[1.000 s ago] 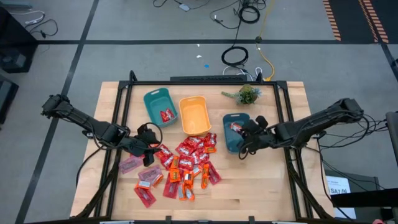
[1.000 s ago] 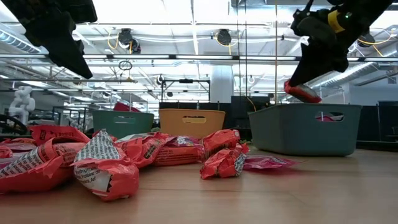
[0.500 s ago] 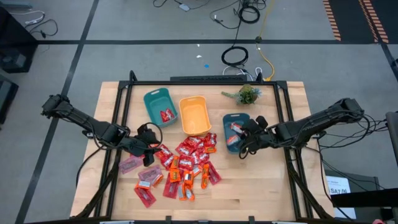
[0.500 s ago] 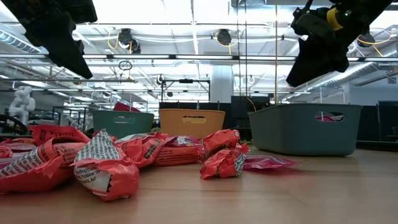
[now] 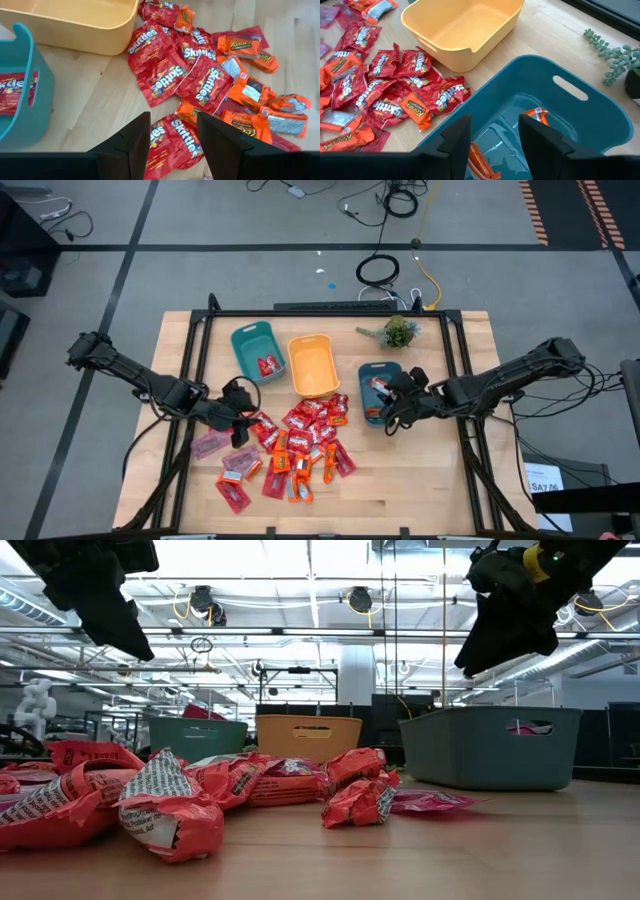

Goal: Sort candy
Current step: Put the red wrapper candy into the yellow bin

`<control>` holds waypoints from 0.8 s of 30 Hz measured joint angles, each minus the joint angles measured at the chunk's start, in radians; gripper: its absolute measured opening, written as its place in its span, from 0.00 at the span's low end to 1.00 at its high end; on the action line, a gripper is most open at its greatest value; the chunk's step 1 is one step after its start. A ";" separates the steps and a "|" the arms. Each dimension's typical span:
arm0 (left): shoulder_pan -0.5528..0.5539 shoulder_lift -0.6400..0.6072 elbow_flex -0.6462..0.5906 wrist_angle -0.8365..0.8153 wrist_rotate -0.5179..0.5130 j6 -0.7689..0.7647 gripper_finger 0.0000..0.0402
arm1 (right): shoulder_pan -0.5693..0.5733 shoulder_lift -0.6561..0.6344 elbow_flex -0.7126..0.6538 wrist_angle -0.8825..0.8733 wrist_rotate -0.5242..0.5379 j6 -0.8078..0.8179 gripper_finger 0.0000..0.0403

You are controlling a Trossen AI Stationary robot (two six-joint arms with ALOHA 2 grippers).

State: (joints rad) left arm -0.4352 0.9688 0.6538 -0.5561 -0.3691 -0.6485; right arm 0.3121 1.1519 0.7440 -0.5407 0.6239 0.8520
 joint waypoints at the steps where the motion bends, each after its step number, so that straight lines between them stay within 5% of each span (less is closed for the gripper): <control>1: 0.000 0.000 0.004 -0.002 -0.001 0.000 0.43 | 0.007 0.000 0.000 0.000 0.000 0.000 0.39; 13: 0.000 0.000 0.020 -0.010 -0.037 -0.052 0.43 | 0.081 0.004 0.000 0.000 0.056 0.138 0.39; 24: 0.000 0.000 0.020 -0.003 -0.032 -0.051 0.43 | 0.102 0.005 0.000 -0.008 0.050 0.105 0.39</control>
State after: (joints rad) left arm -0.4354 0.9684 0.6739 -0.5586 -0.4015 -0.6994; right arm 0.4141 1.1572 0.7441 -0.5488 0.6735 0.9574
